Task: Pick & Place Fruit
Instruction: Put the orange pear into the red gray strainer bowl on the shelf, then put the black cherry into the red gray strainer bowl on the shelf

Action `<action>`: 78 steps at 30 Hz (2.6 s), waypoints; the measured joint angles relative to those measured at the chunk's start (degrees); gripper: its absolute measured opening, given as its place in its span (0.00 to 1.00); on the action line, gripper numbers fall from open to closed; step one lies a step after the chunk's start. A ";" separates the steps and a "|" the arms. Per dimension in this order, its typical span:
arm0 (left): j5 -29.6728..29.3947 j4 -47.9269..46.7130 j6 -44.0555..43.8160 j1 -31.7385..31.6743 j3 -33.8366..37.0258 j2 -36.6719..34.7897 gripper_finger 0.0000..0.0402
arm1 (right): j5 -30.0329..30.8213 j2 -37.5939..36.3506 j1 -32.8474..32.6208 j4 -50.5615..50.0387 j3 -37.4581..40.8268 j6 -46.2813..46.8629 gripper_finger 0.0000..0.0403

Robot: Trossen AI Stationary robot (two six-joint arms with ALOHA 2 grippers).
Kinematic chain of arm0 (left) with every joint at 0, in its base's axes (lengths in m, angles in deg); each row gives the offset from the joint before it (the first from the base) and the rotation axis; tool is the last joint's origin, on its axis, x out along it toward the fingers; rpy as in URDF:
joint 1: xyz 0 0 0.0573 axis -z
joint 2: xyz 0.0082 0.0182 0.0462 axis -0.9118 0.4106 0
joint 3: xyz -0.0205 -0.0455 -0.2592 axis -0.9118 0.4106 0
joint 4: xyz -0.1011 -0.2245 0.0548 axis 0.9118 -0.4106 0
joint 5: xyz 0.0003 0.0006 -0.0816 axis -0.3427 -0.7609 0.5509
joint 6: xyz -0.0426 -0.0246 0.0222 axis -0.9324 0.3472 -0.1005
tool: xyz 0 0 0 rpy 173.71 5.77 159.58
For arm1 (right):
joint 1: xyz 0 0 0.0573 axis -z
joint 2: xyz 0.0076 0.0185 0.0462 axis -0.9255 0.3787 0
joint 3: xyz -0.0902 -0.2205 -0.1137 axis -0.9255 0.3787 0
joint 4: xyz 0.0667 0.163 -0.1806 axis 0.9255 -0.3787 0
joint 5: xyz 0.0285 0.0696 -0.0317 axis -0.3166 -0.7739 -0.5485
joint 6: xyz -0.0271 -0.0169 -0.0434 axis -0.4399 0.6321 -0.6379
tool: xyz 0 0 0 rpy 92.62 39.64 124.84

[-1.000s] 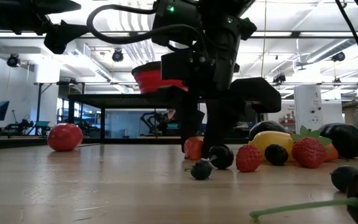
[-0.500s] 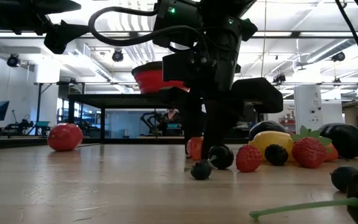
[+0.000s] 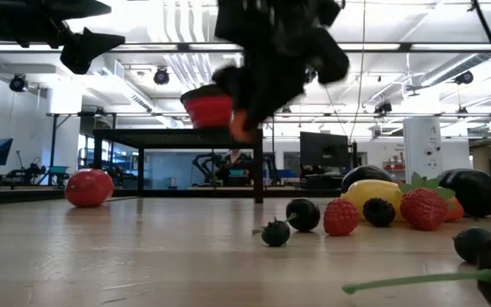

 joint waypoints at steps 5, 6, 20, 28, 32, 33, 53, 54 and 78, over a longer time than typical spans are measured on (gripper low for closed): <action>-0.02 -0.15 0.01 -0.02 0.00 0.00 0.78 | 0.02 -6.32 4.60 0.60 -2.62 0.25 0.31; 0.01 -0.16 0.02 -0.02 0.00 0.00 0.78 | 0.15 -7.58 5.75 0.89 -3.08 0.24 0.31; 0.00 -0.23 0.02 0.00 0.00 0.02 0.78 | 0.45 -11.49 23.84 7.49 -10.94 1.76 0.31; -0.02 -0.22 0.01 0.00 0.00 0.04 0.78 | 0.52 -7.65 31.62 8.09 -10.88 3.73 0.28; -0.02 -0.22 0.02 0.00 0.00 0.04 0.78 | 0.63 -6.26 33.85 8.36 -10.88 4.49 0.32; -0.02 -0.22 0.00 0.00 0.00 0.04 0.78 | 0.63 -5.99 34.31 8.65 -10.90 4.64 0.33; -0.02 -0.22 0.01 0.00 0.00 0.04 0.78 | 0.40 -6.56 34.30 8.72 -10.90 6.34 0.56; -0.02 -0.22 0.01 0.00 0.00 0.04 0.78 | 0.33 -6.96 33.61 8.51 -10.90 6.12 0.57; -0.02 -0.22 0.00 -0.02 0.00 0.04 0.78 | 0.52 -11.98 6.85 -6.06 -10.32 4.75 0.52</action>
